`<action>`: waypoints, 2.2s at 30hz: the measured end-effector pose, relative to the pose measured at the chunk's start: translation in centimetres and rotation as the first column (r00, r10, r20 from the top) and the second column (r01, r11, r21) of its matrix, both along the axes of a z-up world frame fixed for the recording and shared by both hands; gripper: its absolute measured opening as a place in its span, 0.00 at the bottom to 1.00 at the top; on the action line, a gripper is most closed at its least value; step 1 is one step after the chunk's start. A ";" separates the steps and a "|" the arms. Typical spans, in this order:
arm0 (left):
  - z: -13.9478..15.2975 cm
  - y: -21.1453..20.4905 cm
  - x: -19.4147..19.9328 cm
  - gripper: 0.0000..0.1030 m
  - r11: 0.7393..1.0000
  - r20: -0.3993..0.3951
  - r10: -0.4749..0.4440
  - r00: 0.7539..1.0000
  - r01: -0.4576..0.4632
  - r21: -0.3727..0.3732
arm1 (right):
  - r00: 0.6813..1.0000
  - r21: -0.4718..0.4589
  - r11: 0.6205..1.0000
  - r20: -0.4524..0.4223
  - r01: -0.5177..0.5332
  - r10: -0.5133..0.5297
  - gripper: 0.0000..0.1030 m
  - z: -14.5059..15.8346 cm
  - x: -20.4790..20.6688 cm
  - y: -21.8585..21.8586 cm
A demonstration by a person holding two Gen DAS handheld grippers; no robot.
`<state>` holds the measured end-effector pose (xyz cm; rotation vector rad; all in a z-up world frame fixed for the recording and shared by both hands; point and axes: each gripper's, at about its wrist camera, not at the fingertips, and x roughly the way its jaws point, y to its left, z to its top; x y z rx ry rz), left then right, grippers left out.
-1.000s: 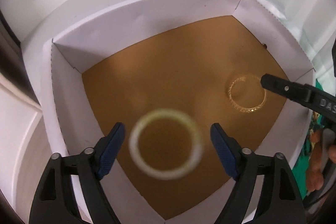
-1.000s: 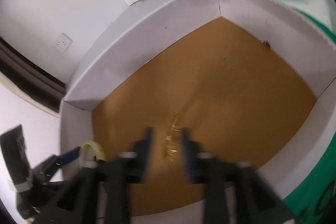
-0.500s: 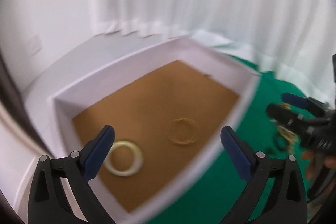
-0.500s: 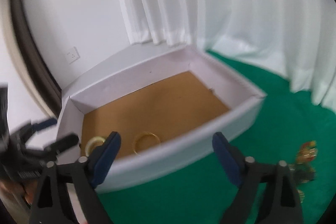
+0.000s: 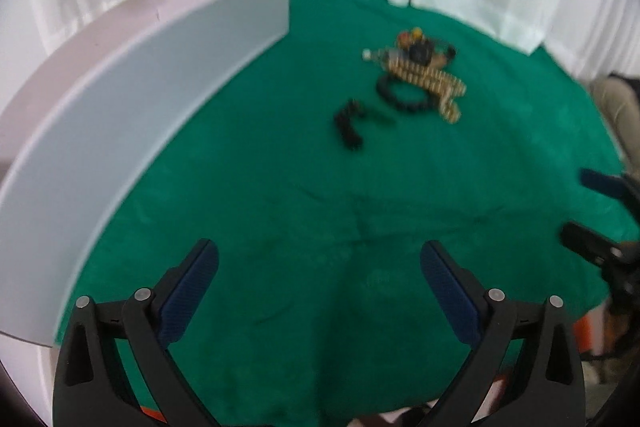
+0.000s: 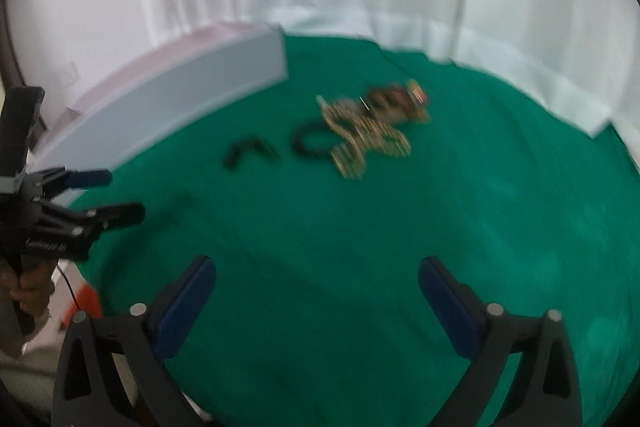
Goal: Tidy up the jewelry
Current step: 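Move both grippers back over the jewelry pile, then grasp the dark cord with green jade pendant with the left gripper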
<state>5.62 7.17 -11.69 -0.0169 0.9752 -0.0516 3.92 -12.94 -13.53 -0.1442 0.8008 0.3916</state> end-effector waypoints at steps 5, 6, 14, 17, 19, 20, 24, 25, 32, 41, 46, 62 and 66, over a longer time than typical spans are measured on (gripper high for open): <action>-2.5 -0.8 1.5 0.98 0.999 -0.043 -0.018 0.999 0.020 0.039 | 0.996 -0.069 0.996 -0.064 0.052 -0.057 1.00 -3.3 -1.2 -1.5; -2.6 -1.0 1.3 0.98 0.999 -0.044 -0.021 0.999 0.023 0.045 | 0.995 -0.069 0.996 -0.068 0.062 -0.067 1.00 -3.7 -1.2 -1.6; -3.2 -1.1 1.2 1.00 0.999 -0.056 0.009 0.998 -0.007 0.037 | 0.989 -0.078 0.993 -0.110 0.088 -0.096 1.00 -5.2 -0.9 -1.5; -3.1 -1.1 1.2 1.00 0.999 -0.074 0.008 0.997 -0.005 0.038 | 0.989 -0.091 0.992 -0.113 0.085 -0.095 1.00 -5.4 -1.0 -1.1; -3.1 -1.0 1.0 1.00 0.999 -0.067 0.000 0.998 0.002 0.039 | 0.990 -0.099 0.992 -0.109 0.082 -0.093 1.00 -5.4 -0.9 -0.9; -3.1 -1.1 1.0 1.00 0.999 -0.066 -0.002 0.998 0.005 0.041 | 0.990 -0.104 0.991 -0.106 0.080 -0.091 1.00 -5.5 -0.9 -0.9; -3.1 -1.2 1.8 1.00 0.999 -0.107 -0.021 0.994 0.026 0.043 | 0.990 -0.103 0.991 -0.102 0.086 -0.097 1.00 -5.3 -1.1 -1.0; -3.1 -1.2 2.0 1.00 0.999 -0.123 -0.026 0.992 0.031 0.044 | 0.990 -0.103 0.991 -0.099 0.089 -0.099 1.00 -5.3 -1.0 -1.0; 1.3 0.4 4.3 0.99 0.994 -0.093 -0.077 0.993 0.070 -0.081 | 0.988 -0.110 0.990 -0.121 0.085 -0.098 1.00 -5.2 -0.5 -0.9; 0.9 -0.5 12.3 0.89 0.982 -0.043 -0.182 0.982 0.179 -0.061 | 0.987 -0.111 0.990 -0.125 0.090 -0.103 1.00 -5.2 -0.5 -0.9; -1.5 -1.7 14.3 0.71 0.980 -0.097 -0.197 0.975 0.197 -0.018 | 0.986 -0.113 0.989 -0.130 0.091 -0.105 1.00 -5.1 -0.5 -0.8; 3.7 1.0 10.8 0.08 0.961 0.040 -0.173 0.984 0.178 -0.210 | 0.982 -0.079 0.993 -0.164 0.083 -0.095 1.00 -4.7 -0.4 -1.3; 5.5 2.2 9.7 0.08 0.965 0.070 -0.139 0.988 0.151 -0.214 | 0.973 0.035 0.996 -0.216 0.088 -0.078 1.00 -3.1 0.6 -2.5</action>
